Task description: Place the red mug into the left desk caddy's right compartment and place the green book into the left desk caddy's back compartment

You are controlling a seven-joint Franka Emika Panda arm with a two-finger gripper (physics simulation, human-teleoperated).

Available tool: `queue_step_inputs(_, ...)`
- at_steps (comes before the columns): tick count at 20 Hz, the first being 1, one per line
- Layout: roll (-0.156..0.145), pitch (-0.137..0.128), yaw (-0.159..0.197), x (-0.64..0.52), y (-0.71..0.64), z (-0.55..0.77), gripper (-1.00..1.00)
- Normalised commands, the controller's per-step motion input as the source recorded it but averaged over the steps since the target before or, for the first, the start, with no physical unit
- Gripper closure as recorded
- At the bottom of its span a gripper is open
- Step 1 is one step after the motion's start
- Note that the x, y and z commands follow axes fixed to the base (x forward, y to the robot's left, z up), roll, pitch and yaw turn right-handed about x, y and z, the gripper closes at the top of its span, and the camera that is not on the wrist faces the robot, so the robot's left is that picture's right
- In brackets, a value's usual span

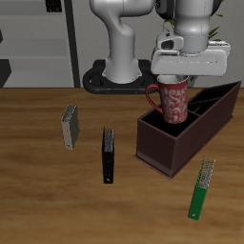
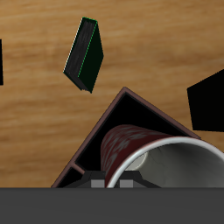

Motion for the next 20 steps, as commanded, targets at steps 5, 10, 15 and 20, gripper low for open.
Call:
queue_step_inputs(5, 0.014, 0.027, 0.000, 0.09, 0.10, -0.17, 1.00)
queue_step_inputs(10, 0.008, 0.048, -0.010, 0.13, 0.05, -0.28, 1.00)
queue_step_inputs(15, -0.009, 0.036, -0.019, 0.09, -0.01, -0.21, 1.00)
queue_step_inputs(20, -0.014, 0.033, -0.008, 0.07, -0.03, -0.17, 1.00)
